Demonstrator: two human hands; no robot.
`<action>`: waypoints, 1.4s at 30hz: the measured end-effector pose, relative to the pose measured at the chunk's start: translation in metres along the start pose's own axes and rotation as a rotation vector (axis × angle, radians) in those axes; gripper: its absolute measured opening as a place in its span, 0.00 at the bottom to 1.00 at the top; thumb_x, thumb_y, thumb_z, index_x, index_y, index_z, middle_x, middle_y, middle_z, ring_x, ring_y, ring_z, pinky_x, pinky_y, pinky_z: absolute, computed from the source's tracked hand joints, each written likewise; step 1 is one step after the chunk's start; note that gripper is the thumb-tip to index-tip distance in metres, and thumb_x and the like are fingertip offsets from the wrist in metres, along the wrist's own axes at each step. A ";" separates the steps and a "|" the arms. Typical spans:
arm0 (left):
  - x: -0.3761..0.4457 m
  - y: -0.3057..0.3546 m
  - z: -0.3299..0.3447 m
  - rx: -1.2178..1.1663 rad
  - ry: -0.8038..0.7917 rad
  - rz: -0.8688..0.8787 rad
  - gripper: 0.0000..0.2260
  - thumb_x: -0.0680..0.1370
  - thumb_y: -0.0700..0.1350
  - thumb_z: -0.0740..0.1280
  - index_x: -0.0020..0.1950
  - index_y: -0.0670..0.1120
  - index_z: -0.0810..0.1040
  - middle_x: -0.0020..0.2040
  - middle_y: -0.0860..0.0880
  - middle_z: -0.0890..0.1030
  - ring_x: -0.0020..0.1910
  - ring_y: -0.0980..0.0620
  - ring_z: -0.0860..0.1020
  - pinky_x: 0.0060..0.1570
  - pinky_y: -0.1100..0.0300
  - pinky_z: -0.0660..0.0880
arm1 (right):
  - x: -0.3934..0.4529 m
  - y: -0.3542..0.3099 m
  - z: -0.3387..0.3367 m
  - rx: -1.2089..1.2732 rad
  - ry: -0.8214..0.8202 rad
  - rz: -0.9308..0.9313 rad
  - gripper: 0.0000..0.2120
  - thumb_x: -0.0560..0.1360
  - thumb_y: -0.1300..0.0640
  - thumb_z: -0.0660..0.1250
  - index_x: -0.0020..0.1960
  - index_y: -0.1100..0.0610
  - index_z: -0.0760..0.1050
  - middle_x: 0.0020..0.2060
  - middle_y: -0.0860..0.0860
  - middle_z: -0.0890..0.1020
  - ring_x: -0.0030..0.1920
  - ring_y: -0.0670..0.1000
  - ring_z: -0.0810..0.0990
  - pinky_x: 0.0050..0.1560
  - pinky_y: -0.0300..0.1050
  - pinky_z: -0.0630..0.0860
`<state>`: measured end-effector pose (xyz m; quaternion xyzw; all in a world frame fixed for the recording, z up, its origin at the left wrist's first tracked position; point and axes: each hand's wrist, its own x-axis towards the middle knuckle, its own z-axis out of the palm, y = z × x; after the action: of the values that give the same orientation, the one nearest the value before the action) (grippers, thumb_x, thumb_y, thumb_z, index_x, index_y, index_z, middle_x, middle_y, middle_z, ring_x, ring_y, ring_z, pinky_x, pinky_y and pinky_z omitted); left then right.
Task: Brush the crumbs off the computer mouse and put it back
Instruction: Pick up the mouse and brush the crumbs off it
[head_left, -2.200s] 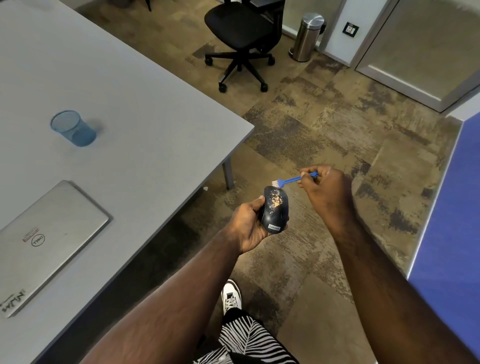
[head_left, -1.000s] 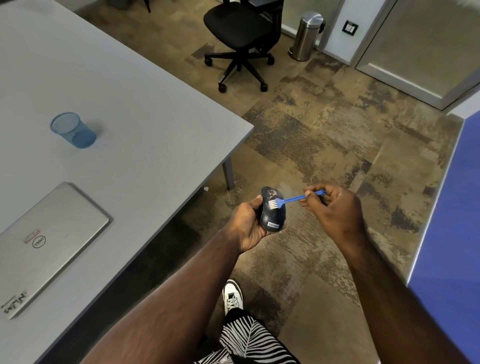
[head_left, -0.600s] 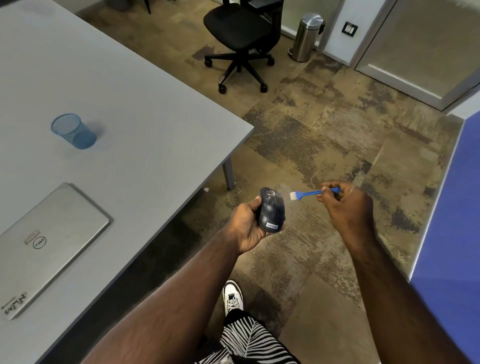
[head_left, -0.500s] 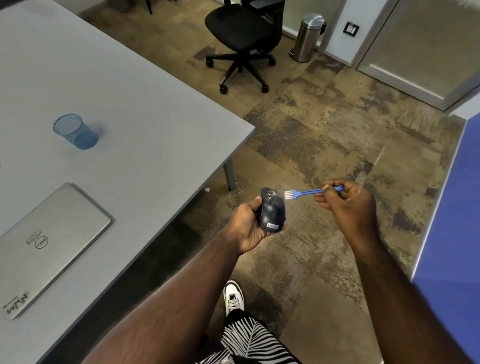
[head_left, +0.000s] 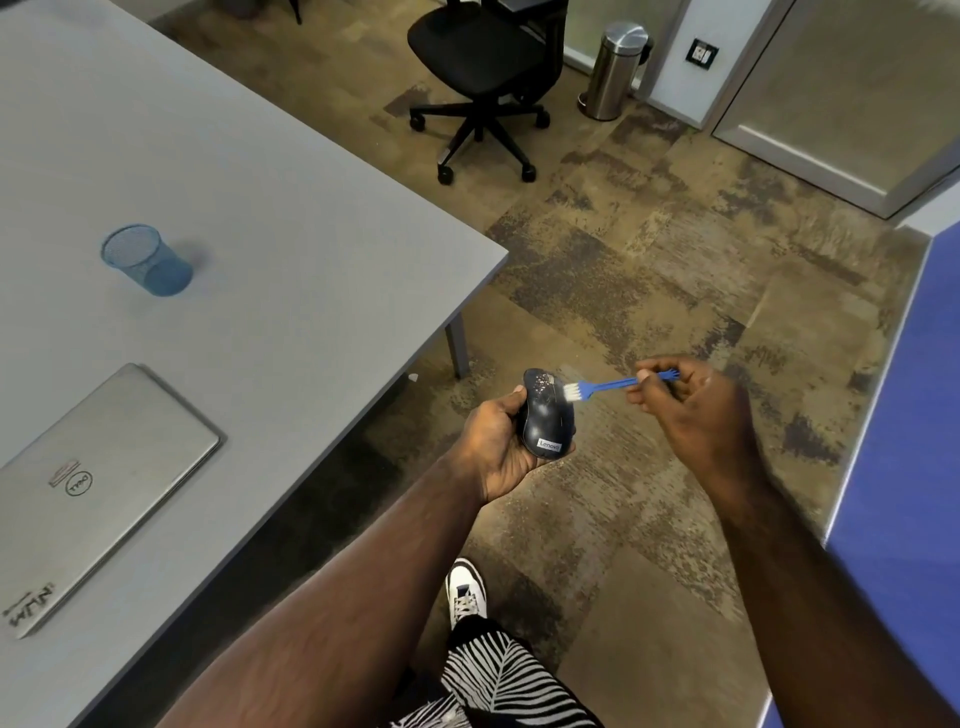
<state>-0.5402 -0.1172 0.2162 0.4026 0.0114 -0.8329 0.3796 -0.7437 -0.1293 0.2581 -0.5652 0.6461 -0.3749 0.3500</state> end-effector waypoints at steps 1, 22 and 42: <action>0.000 -0.001 0.000 -0.004 0.003 0.001 0.19 0.83 0.50 0.49 0.57 0.40 0.75 0.52 0.39 0.79 0.46 0.42 0.79 0.46 0.48 0.78 | 0.002 -0.001 -0.004 -0.004 0.033 -0.015 0.06 0.75 0.54 0.69 0.49 0.43 0.80 0.36 0.45 0.87 0.39 0.42 0.87 0.39 0.38 0.83; -0.001 0.001 0.001 -0.077 0.025 0.046 0.19 0.84 0.50 0.50 0.63 0.40 0.72 0.59 0.41 0.78 0.50 0.43 0.79 0.49 0.45 0.77 | -0.022 -0.003 -0.005 0.004 0.020 -0.111 0.11 0.74 0.57 0.71 0.45 0.40 0.80 0.37 0.39 0.86 0.37 0.40 0.86 0.36 0.34 0.81; -0.004 -0.002 0.005 0.012 -0.010 0.015 0.16 0.83 0.48 0.51 0.56 0.43 0.76 0.52 0.43 0.79 0.47 0.46 0.78 0.57 0.46 0.73 | 0.014 -0.018 0.023 -0.088 0.035 -0.049 0.09 0.70 0.45 0.66 0.47 0.46 0.81 0.34 0.45 0.86 0.36 0.47 0.87 0.37 0.49 0.85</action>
<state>-0.5432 -0.1151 0.2216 0.4010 0.0016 -0.8320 0.3833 -0.7167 -0.1462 0.2629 -0.5890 0.6540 -0.3645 0.3042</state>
